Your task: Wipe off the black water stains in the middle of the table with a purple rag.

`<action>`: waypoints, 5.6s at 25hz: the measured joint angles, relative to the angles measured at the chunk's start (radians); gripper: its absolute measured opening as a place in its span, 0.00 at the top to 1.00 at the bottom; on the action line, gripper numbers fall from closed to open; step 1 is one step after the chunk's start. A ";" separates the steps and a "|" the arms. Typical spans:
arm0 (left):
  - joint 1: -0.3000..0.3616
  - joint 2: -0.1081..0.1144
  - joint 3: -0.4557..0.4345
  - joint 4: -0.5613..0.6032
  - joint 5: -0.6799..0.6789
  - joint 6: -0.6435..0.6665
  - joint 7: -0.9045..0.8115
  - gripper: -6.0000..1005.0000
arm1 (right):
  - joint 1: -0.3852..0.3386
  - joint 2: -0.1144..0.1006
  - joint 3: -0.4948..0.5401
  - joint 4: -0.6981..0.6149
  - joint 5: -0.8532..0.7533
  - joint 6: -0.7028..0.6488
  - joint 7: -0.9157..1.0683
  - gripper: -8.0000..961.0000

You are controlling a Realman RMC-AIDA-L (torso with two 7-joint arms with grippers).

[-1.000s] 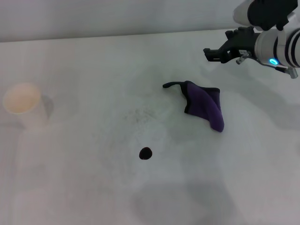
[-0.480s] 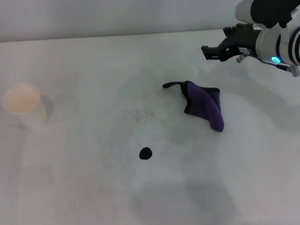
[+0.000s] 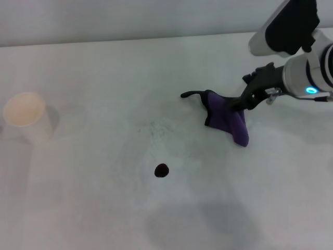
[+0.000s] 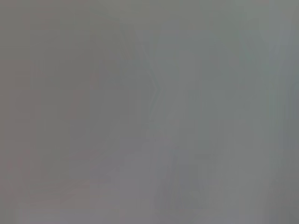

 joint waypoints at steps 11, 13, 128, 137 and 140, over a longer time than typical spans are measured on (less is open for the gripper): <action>-0.004 0.000 0.000 0.001 0.000 -0.004 -0.003 0.12 | 0.025 0.003 -0.050 -0.072 0.005 -0.016 0.003 0.20; -0.005 0.000 0.000 0.003 0.000 -0.005 -0.003 0.12 | 0.038 0.004 -0.050 -0.100 0.010 -0.027 0.003 0.23; -0.028 0.006 -0.009 0.012 -0.013 0.007 0.028 0.12 | 0.154 -0.006 0.264 -0.532 0.575 0.034 -0.795 0.84; -0.029 0.006 -0.009 0.012 -0.013 0.007 0.028 0.12 | 0.145 0.001 0.203 -0.532 0.578 -0.013 -0.807 0.80; -0.030 0.007 -0.009 0.012 -0.012 0.007 0.028 0.11 | 0.123 0.002 0.208 -0.514 0.610 -0.034 -0.808 0.76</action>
